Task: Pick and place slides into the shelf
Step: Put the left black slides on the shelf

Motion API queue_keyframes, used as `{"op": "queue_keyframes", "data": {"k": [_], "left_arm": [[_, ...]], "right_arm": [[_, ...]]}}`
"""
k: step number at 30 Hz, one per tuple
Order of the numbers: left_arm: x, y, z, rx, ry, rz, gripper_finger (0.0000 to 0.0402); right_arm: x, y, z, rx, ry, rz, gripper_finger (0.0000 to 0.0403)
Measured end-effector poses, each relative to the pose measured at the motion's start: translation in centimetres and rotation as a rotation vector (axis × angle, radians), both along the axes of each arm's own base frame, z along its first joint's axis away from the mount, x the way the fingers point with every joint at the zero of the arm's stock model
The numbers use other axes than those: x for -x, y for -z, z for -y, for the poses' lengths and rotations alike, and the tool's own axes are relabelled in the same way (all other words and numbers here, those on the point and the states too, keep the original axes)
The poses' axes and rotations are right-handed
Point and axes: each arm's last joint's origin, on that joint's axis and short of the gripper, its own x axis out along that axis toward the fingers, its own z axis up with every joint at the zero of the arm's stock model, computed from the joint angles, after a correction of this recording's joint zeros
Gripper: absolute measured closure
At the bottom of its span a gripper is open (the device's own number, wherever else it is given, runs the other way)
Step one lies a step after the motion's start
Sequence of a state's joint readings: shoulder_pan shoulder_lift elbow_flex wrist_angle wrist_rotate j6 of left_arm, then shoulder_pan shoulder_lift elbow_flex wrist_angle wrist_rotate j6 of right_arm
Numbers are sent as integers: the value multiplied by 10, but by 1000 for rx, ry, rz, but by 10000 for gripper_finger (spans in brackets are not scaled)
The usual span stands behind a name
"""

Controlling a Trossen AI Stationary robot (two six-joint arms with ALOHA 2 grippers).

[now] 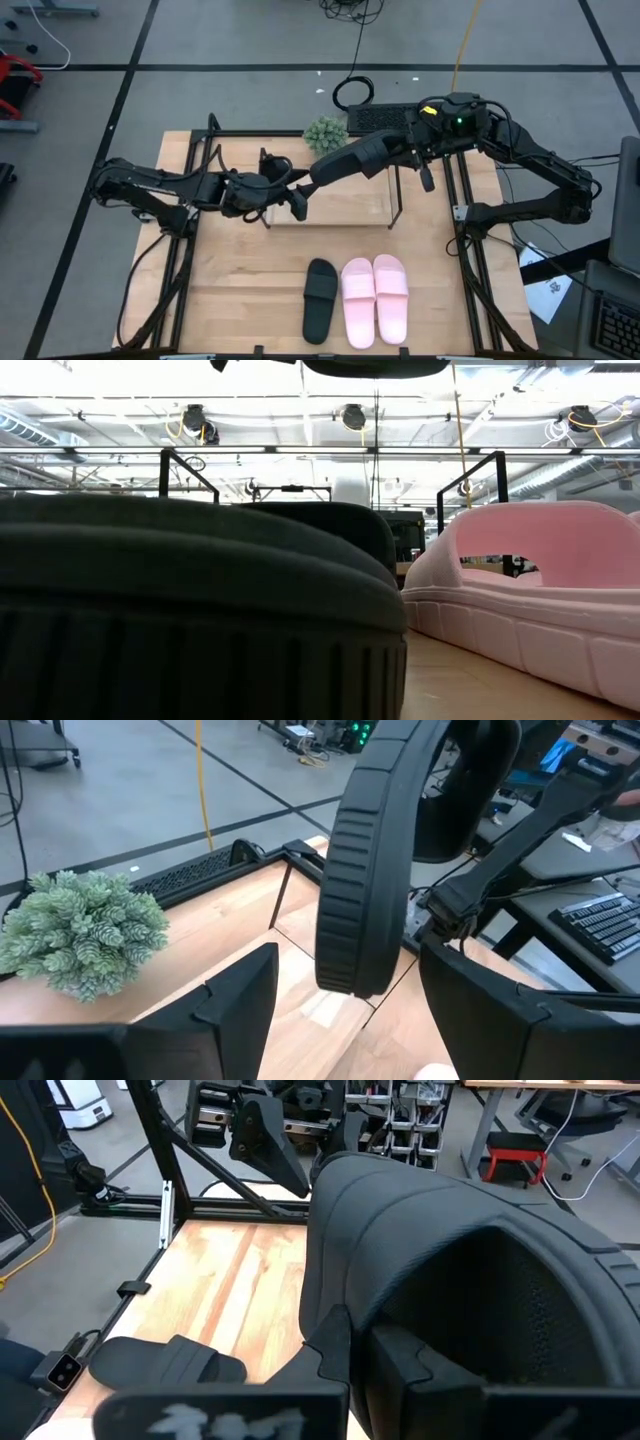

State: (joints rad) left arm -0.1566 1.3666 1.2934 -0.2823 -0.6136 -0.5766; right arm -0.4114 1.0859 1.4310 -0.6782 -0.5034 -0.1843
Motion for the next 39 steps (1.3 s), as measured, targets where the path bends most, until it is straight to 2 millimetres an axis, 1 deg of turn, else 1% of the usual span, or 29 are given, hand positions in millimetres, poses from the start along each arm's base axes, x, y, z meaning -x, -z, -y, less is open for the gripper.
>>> {"op": "queue_keyframes", "data": {"k": [14,17,23,28,31,33,37,38,39], "left_arm": [[-2,-4,1,-9,16,37,153],[-5,-2,1,-9,16,36,153],[-11,5,0,-7,13,12,153],[-10,3,-2,-10,-17,29,160],[-10,5,-1,-12,-14,14,192],[-10,6,-1,-14,-13,1,231],[-13,11,-2,-12,-17,-20,330],[-13,11,-2,-16,-16,-20,347],[-13,9,-2,-24,-13,-16,347]], "right_arm": [[-5,0,1,-46,-10,9,403],[-10,2,3,-59,-13,8,403],[-27,7,3,-68,-38,6,403],[-31,10,3,-74,-38,-14,403],[-30,8,3,-64,-36,1,403],[-30,6,3,-56,-37,23,403],[-30,5,3,-55,-46,37,403],[-30,5,3,-59,-54,37,403],[-30,5,3,-59,-55,40,403]]}}
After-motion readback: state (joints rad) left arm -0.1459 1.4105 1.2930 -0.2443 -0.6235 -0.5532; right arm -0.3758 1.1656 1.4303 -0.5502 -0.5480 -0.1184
